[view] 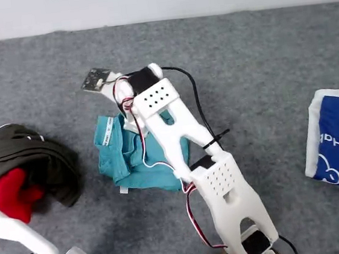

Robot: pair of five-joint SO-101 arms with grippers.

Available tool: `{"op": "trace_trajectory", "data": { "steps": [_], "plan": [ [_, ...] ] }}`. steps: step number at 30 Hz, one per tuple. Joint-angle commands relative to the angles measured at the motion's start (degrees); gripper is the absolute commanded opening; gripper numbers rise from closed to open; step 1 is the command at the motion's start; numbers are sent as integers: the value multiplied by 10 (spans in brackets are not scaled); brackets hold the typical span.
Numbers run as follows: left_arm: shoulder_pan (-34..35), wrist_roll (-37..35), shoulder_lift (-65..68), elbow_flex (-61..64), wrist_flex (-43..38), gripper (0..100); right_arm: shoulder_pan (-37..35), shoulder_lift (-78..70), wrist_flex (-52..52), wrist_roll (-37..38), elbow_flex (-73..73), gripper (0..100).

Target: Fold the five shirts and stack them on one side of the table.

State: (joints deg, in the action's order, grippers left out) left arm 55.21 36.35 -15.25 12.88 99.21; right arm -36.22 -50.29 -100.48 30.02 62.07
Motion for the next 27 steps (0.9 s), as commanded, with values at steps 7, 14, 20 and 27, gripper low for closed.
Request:
{"op": "trace_trajectory", "data": {
  "steps": [7, 14, 20, 27],
  "plan": [
    [0, 2, -13, 53, -9, 15, -85, -35, 145, 9, 11, 9],
    [-1, 2, -13, 49, -9, 15, -79, -33, 152, 8, 103, 9],
    [-3, 2, -13, 48, -9, 15, -22, -46, 57, 9, 177, 10],
    [-4, 2, -13, 48, -9, 15, 77, -112, 50, 50, 178, 9]
  ]
}}
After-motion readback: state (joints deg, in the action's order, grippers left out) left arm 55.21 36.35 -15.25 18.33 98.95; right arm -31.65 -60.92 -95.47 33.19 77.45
